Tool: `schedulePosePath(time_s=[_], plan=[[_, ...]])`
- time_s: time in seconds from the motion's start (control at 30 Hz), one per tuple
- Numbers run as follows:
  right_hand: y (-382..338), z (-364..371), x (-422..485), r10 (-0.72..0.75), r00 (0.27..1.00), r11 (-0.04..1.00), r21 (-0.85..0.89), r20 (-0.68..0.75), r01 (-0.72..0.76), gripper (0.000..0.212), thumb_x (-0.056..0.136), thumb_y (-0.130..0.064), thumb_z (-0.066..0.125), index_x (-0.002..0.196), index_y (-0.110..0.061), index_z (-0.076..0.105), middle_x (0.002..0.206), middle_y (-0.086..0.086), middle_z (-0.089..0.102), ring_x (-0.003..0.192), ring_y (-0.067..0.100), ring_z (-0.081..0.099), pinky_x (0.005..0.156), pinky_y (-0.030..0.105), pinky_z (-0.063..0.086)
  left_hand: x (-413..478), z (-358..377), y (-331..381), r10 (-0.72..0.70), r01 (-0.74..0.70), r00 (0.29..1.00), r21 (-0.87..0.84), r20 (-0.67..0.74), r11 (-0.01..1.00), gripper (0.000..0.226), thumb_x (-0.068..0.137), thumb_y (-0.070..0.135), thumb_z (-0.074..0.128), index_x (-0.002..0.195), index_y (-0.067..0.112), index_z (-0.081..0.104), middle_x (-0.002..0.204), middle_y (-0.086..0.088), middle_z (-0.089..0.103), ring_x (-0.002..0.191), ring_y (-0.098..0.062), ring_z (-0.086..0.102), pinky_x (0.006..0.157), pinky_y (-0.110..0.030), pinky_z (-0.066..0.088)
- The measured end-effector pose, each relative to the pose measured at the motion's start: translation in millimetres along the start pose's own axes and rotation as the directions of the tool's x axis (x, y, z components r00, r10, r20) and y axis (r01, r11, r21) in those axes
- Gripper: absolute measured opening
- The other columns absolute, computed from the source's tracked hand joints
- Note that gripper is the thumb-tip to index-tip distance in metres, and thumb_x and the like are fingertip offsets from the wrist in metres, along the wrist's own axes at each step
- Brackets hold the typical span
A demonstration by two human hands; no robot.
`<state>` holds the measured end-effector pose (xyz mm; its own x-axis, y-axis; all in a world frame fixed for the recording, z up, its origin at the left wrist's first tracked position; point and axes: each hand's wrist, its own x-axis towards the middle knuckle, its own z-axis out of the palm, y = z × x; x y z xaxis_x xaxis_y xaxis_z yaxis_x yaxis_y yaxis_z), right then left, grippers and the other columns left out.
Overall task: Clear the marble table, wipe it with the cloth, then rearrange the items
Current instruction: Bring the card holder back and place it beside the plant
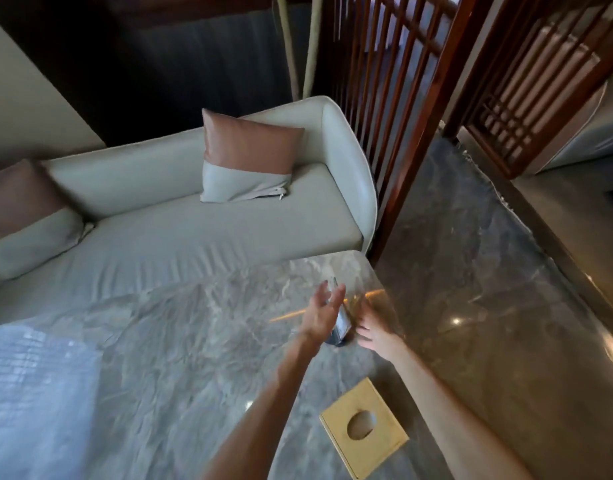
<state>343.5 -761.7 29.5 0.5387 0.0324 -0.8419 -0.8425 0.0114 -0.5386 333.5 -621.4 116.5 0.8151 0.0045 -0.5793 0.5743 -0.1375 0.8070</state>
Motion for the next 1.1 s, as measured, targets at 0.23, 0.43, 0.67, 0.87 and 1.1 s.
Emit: schedulePosePath(time_s=[0.23,0.43,0.67,0.87,1.1], plan=[[4.9,12.5,-9.2,0.003,0.986,0.993,0.115,0.167,-0.022,0.055,0.098,-0.056,0.026,0.137,-0.021,0.043,0.141,-0.002,0.051,0.134,0.015,0.041,0.113,0.042,0.027,10.7,-2.0,7.0,0.045,-0.048,0.998,0.091,0.037,0.995,0.042,0.085,0.035,0.055,0.114,0.005,0.054,0.102,-0.006,0.058,0.097,-0.019,0.058,0.083,-0.041,0.057],[8.4,21.7,-27.3,0.083,0.980,0.975,0.188,0.179,-0.117,0.080,0.091,-0.071,0.022,0.147,-0.016,0.035,0.152,0.011,0.038,0.138,0.029,0.041,0.115,0.046,0.031,-16.0,-19.8,22.5,0.160,-0.187,0.982,0.571,0.099,0.799,0.011,0.083,0.010,0.048,0.086,0.002,0.056,0.071,-0.006,0.051,0.062,-0.017,0.046,0.051,-0.020,0.029],[32.5,42.9,-67.2,0.085,0.908,0.789,0.528,0.411,-0.313,0.090,0.089,-0.069,0.034,0.134,0.007,0.044,0.130,0.030,0.056,0.113,0.039,0.061,0.092,0.050,0.053,-144.3,-114.3,36.9,0.269,-0.623,0.780,0.740,0.565,0.254,0.060,0.079,0.001,0.047,0.134,0.024,0.051,0.112,-0.008,0.071,0.085,-0.022,0.068,0.076,-0.021,0.051],[74.7,128.7,-136.0,0.090,0.778,0.895,0.292,0.621,-0.337,0.062,0.085,-0.059,0.050,0.104,-0.003,0.071,0.110,0.022,0.068,0.097,0.038,0.063,0.080,0.049,0.055,-264.6,-227.9,7.4,0.265,-0.674,0.592,0.647,0.761,-0.355,0.044,0.081,0.026,0.050,0.122,0.032,0.063,0.124,0.014,0.066,0.124,-0.005,0.055,0.112,-0.054,0.023],[147.1,266.9,-220.8,0.098,0.643,0.971,0.068,0.759,-0.228,0.063,0.091,-0.064,0.038,0.131,-0.020,0.058,0.139,0.016,0.054,0.127,0.038,0.050,0.090,0.053,0.049,-404.7,-321.0,-50.8,0.481,-0.531,0.658,0.810,0.580,-0.250,0.029,0.085,0.015,0.062,0.110,0.027,0.067,0.144,0.006,0.051,0.148,-0.017,0.021,0.116,-0.061,0.020]])
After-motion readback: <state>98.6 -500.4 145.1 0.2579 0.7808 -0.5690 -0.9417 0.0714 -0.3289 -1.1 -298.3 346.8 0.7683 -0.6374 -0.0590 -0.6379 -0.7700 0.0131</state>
